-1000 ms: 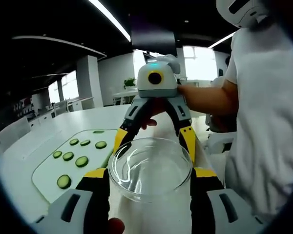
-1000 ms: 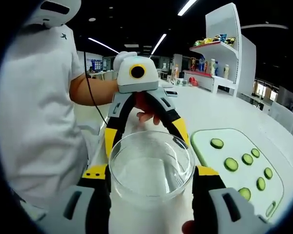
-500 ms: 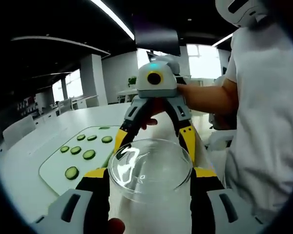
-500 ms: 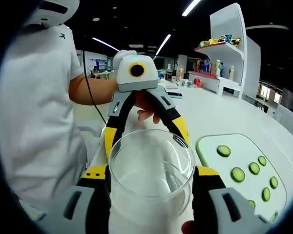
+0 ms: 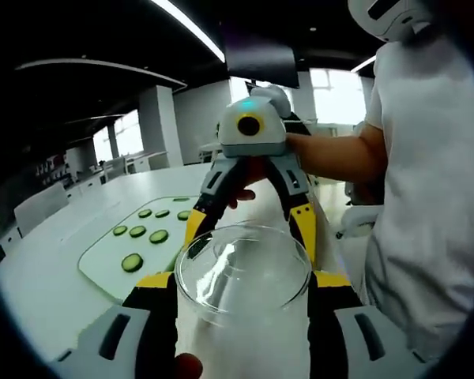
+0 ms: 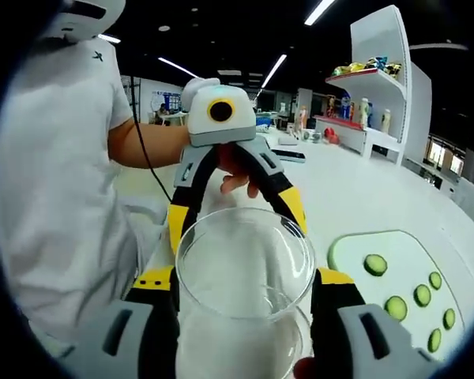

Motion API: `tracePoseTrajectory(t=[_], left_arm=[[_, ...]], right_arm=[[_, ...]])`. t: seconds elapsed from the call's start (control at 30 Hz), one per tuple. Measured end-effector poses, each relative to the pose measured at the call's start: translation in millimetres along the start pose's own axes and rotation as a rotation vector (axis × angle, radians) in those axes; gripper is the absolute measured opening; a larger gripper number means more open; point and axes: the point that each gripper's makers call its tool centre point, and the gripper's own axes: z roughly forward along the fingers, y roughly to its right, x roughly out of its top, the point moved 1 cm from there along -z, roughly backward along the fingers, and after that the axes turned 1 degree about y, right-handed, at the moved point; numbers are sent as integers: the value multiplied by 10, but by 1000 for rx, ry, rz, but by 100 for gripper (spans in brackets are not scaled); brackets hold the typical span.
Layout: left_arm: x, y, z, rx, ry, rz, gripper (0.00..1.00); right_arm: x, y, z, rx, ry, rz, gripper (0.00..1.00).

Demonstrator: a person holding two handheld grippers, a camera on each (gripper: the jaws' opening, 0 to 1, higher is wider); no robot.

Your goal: Open the petri dish lid, add cucumber slices into the petri dish, and close the lid

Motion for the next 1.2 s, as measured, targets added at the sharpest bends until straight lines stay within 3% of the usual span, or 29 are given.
tracePoseTrajectory(t=[1.2], left_arm=[[-200,-37,-400,87,-44,-4,65]], right_arm=[[138,-49,425,65,-4,-51,66]])
